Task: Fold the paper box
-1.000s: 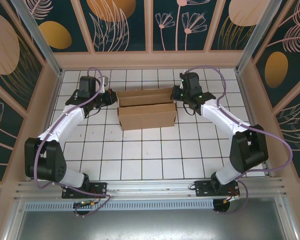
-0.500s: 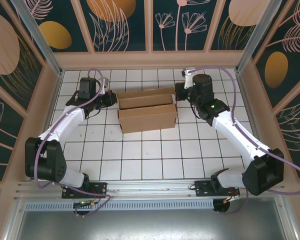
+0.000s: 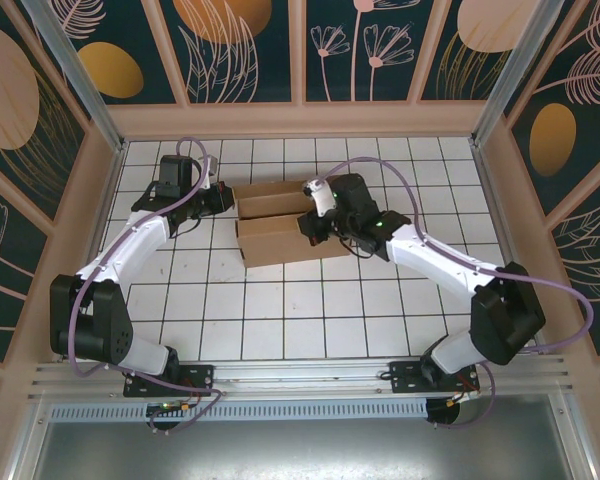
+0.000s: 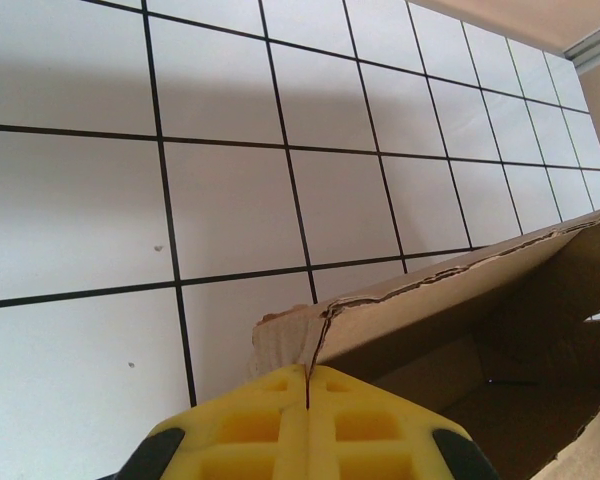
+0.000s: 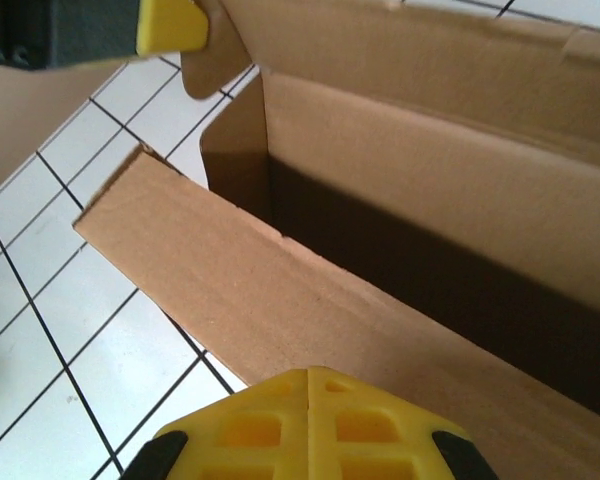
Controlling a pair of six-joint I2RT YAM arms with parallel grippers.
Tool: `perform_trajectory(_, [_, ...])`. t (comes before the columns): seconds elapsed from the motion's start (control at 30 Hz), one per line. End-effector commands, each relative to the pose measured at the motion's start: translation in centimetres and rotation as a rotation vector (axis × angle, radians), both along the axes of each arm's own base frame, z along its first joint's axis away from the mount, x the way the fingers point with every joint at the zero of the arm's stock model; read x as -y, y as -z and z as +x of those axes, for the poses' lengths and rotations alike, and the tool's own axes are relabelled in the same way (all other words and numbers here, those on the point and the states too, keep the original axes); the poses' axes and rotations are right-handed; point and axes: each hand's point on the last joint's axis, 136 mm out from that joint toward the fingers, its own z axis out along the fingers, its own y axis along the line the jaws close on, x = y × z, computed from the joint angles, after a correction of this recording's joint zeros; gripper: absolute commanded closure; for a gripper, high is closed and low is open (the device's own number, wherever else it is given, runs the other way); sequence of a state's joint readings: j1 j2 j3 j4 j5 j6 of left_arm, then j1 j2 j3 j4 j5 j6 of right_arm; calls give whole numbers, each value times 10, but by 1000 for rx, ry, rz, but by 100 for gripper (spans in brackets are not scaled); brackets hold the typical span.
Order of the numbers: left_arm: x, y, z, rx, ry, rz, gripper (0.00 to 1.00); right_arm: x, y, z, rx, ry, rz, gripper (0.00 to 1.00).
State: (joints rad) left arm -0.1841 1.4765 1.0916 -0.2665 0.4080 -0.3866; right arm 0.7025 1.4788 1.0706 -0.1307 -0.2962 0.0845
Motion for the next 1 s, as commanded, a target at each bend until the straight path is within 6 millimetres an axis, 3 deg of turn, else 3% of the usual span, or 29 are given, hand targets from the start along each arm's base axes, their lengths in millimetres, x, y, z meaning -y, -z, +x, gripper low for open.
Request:
perform_trajectory(0.0, [7, -12, 0, 13, 26, -11, 100, -2, 15, 3, -18, 19, -23, 100])
perform_trajectory(0.3, [16, -25, -5, 0, 32, -47, 100, 9, 48, 33, -16, 185, -99, 100])
perform_trajectory(0.97, [26, -27, -34, -77, 4, -157, 100, 26, 64, 56, 12, 385, -116, 100])
